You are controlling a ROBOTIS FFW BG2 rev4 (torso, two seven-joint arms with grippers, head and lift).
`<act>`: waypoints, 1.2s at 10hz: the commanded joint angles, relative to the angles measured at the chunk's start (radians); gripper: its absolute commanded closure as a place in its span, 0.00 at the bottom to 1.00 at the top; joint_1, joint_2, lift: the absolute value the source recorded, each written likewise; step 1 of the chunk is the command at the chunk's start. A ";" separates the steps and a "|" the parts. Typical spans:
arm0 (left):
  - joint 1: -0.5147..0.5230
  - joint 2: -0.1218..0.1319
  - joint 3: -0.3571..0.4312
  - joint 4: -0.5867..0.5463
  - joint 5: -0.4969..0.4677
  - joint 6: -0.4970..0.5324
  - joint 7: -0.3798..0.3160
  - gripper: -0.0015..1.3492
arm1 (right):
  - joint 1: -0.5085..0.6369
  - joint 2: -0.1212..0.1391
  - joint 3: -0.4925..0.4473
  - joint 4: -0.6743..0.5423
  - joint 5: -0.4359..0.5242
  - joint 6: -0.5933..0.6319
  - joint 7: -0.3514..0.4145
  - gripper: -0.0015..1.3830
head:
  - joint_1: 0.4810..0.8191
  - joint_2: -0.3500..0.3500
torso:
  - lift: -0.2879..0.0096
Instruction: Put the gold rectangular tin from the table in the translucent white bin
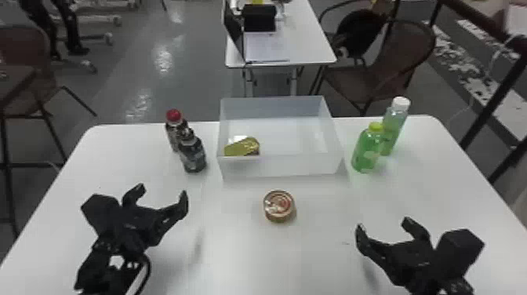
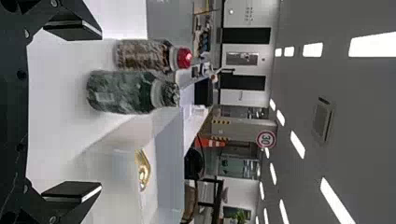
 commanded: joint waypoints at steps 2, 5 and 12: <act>0.129 -0.003 0.082 -0.026 0.043 -0.072 0.053 0.12 | 0.032 -0.015 -0.017 -0.035 -0.014 0.001 -0.017 0.07 | 0.63 0.63 | 0.67; 0.195 -0.003 0.065 -0.026 0.075 -0.187 0.164 0.12 | 0.048 -0.016 -0.034 -0.053 -0.009 0.001 -0.017 0.07 | 0.63 0.73 | 0.67; 0.212 -0.003 0.033 -0.018 0.130 -0.210 0.194 0.12 | 0.054 -0.016 -0.034 -0.055 -0.009 0.010 -0.016 0.07 | 0.63 0.71 | 0.67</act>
